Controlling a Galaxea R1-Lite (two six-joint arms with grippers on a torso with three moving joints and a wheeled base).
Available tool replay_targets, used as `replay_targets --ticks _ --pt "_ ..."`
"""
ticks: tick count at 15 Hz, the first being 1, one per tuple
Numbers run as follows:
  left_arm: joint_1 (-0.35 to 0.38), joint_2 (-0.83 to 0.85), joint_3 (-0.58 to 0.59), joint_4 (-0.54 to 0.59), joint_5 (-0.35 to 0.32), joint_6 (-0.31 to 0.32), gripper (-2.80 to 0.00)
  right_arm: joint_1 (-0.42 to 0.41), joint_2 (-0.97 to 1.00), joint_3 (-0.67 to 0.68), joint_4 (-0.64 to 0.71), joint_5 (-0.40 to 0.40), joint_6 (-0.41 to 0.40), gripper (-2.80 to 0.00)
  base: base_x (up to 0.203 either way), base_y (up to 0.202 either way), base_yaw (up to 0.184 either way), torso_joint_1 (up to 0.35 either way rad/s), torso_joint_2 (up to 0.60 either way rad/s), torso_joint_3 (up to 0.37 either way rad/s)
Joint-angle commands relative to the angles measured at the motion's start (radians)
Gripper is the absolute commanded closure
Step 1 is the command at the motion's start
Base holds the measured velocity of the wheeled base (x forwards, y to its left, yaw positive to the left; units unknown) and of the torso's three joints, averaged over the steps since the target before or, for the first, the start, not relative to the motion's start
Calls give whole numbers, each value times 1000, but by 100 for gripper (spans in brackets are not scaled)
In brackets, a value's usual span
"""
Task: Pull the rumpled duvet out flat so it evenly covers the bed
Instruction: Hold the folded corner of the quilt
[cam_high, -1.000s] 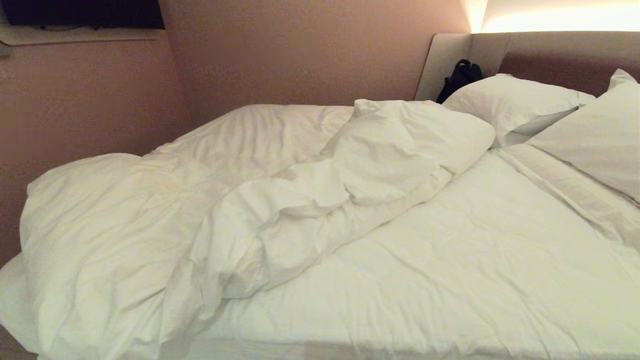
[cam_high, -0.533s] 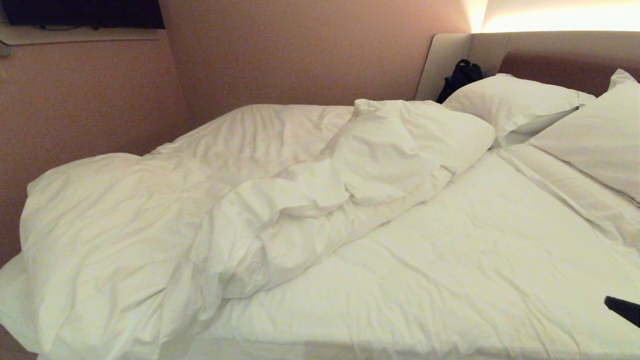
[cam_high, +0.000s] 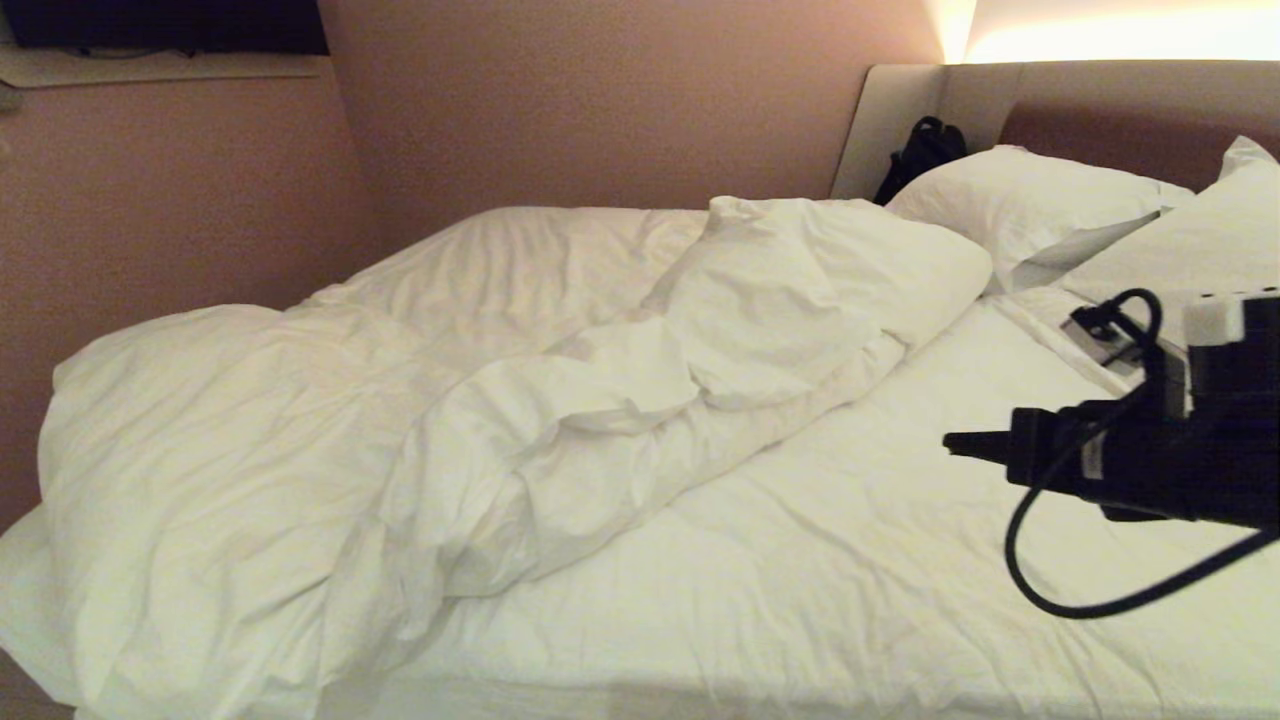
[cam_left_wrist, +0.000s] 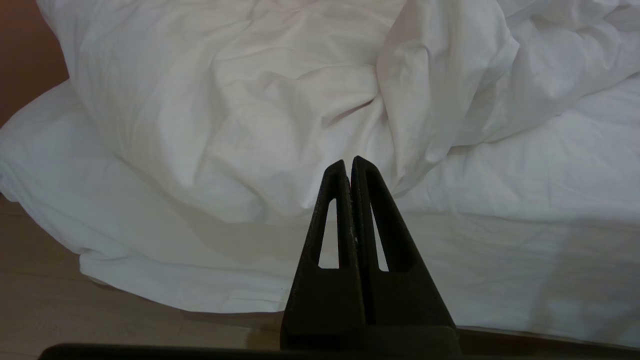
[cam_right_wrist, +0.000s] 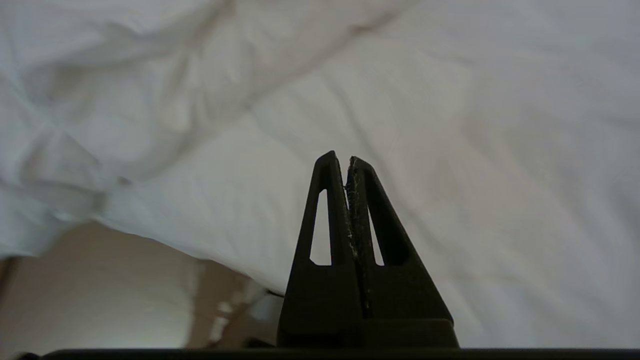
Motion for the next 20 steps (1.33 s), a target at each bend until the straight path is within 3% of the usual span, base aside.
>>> replay_targets --ticks 1,4,7,9,11,14,17,20 --pt "0 0 0 -1 0 0 0 36 132 -46 -66 2 95 0 0 0 0 0 0 0" --pt "0 0 0 -1 0 -2 0 80 210 -119 -78 13 144 0 0 0 0 0 0 0" --pt "0 0 0 -1 0 0 0 93 240 -166 -115 124 214 0 0 0 0 0 0 0" --pt "0 0 0 -1 0 -2 0 110 256 -178 -128 194 224 0 0 0 0 0 0 0" --pt "0 0 0 -1 0 0 0 142 281 -177 -191 204 209 0 0 0 0 0 0 0" --pt "0 0 0 -1 0 0 0 188 341 -187 -267 158 132 0 0 0 0 0 0 0" --pt "0 0 0 -1 0 0 0 227 412 -228 -280 -33 14 0 0 0 0 0 0 0" --pt "0 0 0 0 0 0 0 253 465 -244 -349 -109 -59 0 0 0 0 0 0 0"
